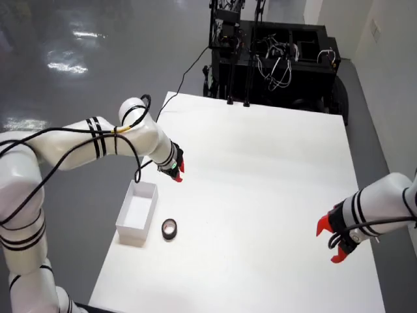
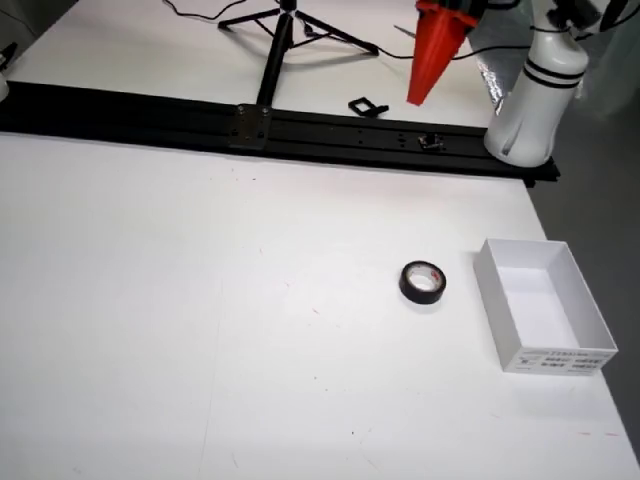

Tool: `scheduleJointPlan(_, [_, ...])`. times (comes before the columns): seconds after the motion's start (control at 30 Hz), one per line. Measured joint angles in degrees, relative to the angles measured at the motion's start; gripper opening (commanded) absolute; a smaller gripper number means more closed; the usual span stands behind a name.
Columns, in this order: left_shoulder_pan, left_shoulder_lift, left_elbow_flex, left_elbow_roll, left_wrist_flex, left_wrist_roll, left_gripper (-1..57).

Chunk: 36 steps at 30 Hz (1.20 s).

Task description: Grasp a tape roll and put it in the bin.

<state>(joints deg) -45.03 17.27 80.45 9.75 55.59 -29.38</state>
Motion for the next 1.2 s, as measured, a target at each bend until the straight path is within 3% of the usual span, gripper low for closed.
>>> scheduleJointPlan(0.17, [2.6,1.3,0.2,1.1,-0.5,-2.0,23.1])
scheduleJointPlan(0.3, [4.3,2.3,0.3,1.6,-1.1,-2.9,25.2])
scheduleJointPlan(1.2, [9.0,15.2,2.6,2.8,-9.2,-4.7,27.1])
